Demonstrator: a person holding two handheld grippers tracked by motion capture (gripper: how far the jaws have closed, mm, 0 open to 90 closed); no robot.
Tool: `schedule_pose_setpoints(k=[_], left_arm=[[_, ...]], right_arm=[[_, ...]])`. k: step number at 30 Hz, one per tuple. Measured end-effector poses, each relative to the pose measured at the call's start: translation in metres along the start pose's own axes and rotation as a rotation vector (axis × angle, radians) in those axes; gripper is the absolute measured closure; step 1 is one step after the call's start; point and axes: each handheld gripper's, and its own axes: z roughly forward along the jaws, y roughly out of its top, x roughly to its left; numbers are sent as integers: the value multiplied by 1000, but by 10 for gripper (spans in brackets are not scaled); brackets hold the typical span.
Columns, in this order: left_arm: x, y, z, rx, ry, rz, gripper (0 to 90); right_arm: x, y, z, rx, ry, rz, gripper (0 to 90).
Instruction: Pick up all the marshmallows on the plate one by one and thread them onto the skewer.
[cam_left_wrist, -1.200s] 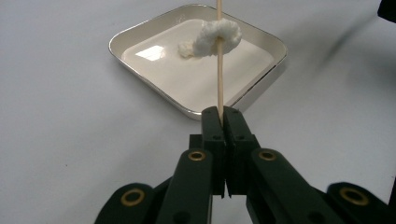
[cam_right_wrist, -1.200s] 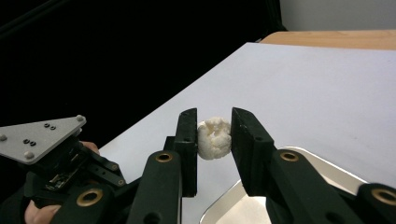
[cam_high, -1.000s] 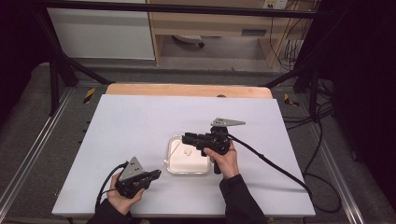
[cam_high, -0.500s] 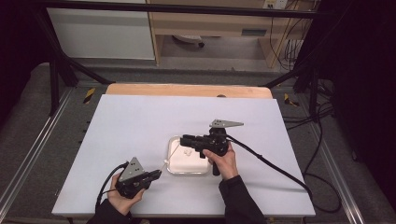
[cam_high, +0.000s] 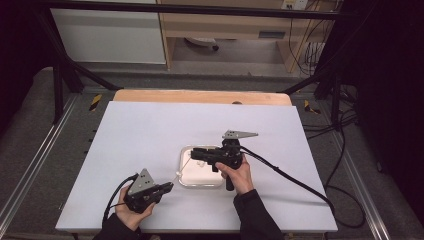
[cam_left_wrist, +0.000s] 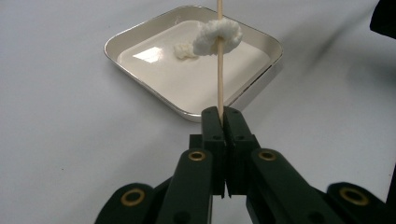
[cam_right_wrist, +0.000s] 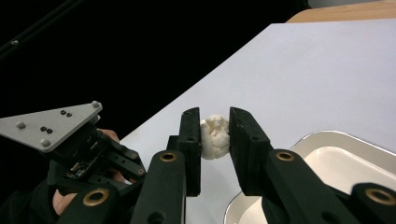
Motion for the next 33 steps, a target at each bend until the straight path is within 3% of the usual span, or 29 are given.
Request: schedule_pose_setpoints(k=[11, 29, 33], left_arm=[[-1, 1, 1, -2, -2, 1, 886], [-4, 2, 7, 4, -3, -2, 886], [-4, 2, 6, 3, -5, 0, 886]], right_arm=[[1, -16, 11, 55, 25, 7, 764], [4, -32, 20, 94, 29, 1, 758], [5, -31, 18, 100, 16, -10, 699]])
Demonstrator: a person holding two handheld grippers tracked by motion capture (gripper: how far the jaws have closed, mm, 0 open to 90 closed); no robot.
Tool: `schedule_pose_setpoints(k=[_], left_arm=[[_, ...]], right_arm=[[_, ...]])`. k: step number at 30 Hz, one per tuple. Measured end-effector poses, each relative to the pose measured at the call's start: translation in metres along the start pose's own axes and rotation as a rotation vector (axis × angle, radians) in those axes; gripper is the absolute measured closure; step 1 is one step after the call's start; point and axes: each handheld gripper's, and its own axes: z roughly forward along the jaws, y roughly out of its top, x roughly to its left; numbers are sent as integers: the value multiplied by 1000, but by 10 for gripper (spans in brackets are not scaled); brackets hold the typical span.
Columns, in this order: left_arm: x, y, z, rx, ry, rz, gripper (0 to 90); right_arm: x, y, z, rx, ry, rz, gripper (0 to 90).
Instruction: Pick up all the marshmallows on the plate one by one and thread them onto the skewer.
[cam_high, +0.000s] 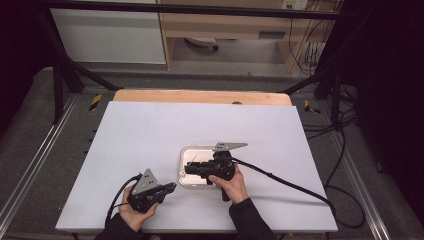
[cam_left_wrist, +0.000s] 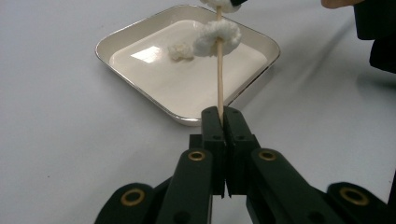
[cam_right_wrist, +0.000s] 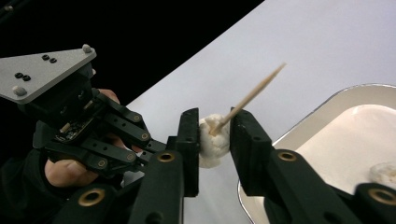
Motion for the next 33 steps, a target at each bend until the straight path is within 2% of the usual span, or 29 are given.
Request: schedule_pose_setpoints(k=[7, 9, 12, 17, 23, 33], left_arm=[[2, -1, -3, -4, 8, -9, 885], [3, -1, -3, -6, 11, -13, 886], [5, -2, -4, -3, 14, -17, 886], [5, -3, -5, 1, 17, -18, 885], [6, -3, -5, 6, 21, -19, 885], [9, -3, -6, 7, 23, -25, 885]], right_arm=[[5, 7, -12, -2, -89, -89, 442], [6, 8, -16, 15, -133, -123, 358], [6, 8, -20, 52, -196, -182, 281], [4, 5, -22, 107, -246, -241, 181], [2, 4, -21, 151, -282, -270, 120], [-14, 13, -18, 160, -352, -267, 33]])
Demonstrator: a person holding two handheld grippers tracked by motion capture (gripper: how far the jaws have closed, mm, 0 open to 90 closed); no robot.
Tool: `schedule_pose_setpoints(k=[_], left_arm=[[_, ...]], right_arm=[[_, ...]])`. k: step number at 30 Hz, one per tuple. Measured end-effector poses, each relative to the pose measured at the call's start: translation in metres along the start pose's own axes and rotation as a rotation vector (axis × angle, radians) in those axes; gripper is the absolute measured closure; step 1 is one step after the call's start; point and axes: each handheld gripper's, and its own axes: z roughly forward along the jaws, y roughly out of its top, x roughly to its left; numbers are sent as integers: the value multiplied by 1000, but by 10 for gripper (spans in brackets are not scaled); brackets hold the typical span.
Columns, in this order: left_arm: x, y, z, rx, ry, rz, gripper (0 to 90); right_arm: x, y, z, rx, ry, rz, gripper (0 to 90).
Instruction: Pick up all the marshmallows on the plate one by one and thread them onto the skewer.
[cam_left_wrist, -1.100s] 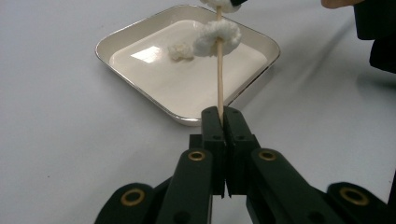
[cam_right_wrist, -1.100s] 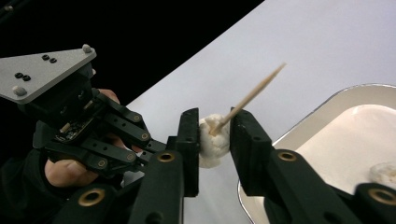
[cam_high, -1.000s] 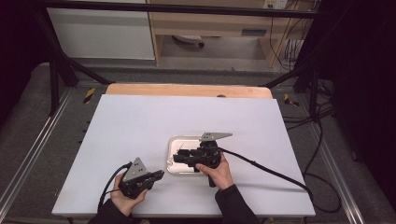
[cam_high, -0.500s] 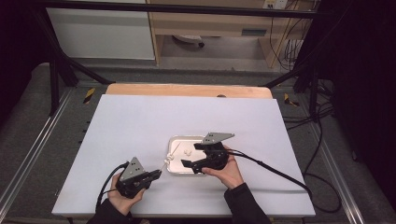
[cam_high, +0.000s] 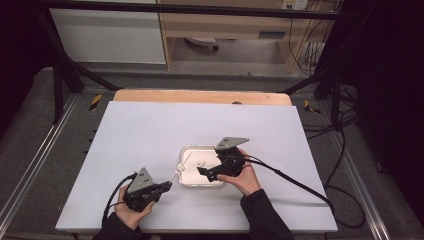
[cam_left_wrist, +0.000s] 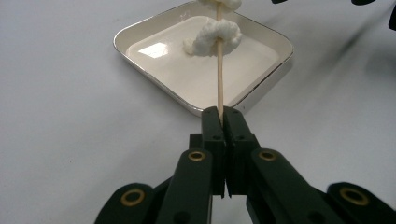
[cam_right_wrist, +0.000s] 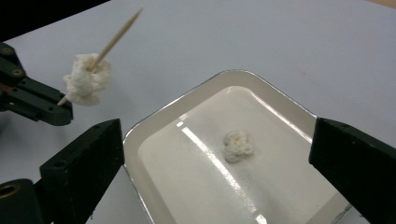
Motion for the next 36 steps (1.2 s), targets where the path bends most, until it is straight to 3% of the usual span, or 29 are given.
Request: schedule_pose_setpoints(k=[10, 18, 23, 29, 36], left_arm=[[1, 0, 0, 1, 4, -5, 885], [1, 0, 1, 5, 3, -6, 885], [1, 0, 1, 7, 3, -4, 885], [1, 0, 1, 7, 3, -4, 885], [0, 0, 1, 9, -1, -4, 885]], right_arm=[[-15, 2, 14, 39, -39, 19, 18], [-17, 3, 31, 91, -58, -5, 80], [-17, 3, 42, 95, -55, -13, 160], [-19, -3, 50, 129, -37, -46, 314], [-18, -7, 54, 140, -33, -52, 467]])
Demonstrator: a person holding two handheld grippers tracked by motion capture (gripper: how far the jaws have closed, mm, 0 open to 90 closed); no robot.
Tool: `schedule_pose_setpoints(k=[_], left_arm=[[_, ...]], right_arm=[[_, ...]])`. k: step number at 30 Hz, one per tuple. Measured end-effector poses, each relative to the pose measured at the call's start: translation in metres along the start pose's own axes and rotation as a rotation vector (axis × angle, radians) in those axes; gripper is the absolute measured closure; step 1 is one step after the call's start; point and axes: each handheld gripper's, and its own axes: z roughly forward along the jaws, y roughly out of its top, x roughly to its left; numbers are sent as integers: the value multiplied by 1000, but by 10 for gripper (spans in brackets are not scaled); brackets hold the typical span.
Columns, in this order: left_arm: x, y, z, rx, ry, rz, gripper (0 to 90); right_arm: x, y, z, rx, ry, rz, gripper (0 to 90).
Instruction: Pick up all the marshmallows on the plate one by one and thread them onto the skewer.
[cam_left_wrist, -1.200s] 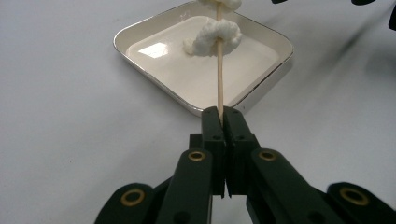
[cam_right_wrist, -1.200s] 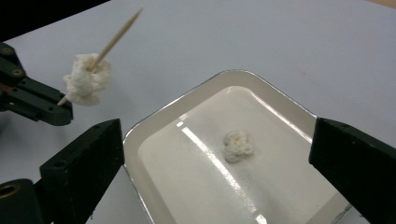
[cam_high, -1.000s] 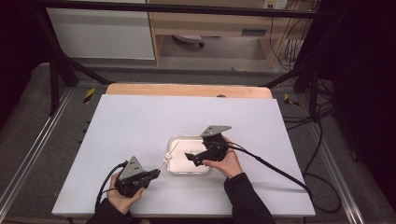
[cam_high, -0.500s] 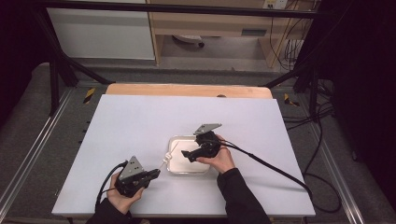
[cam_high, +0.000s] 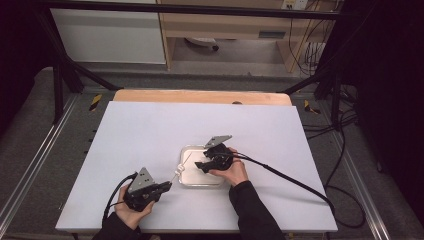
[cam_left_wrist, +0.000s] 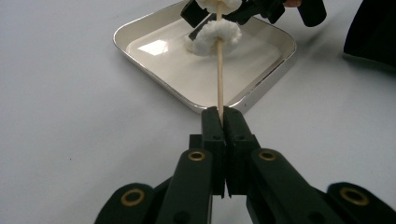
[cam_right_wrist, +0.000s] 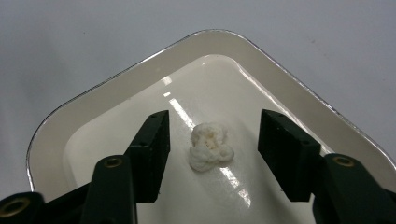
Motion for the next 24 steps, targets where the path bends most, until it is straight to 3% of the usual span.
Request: schedule_pose_setpoints(k=[6, 17, 24], left_arm=[[0, 0, 0, 0, 0, 0, 885], [0, 0, 0, 1, 0, 5, 885], [0, 0, 0, -1, 0, 5, 885]], right_arm=[[1, -2, 3, 6, -2, -17, 569], [2, -5, 5, 7, -21, -44, 673], [2, -4, 4, -2, -19, -14, 698]])
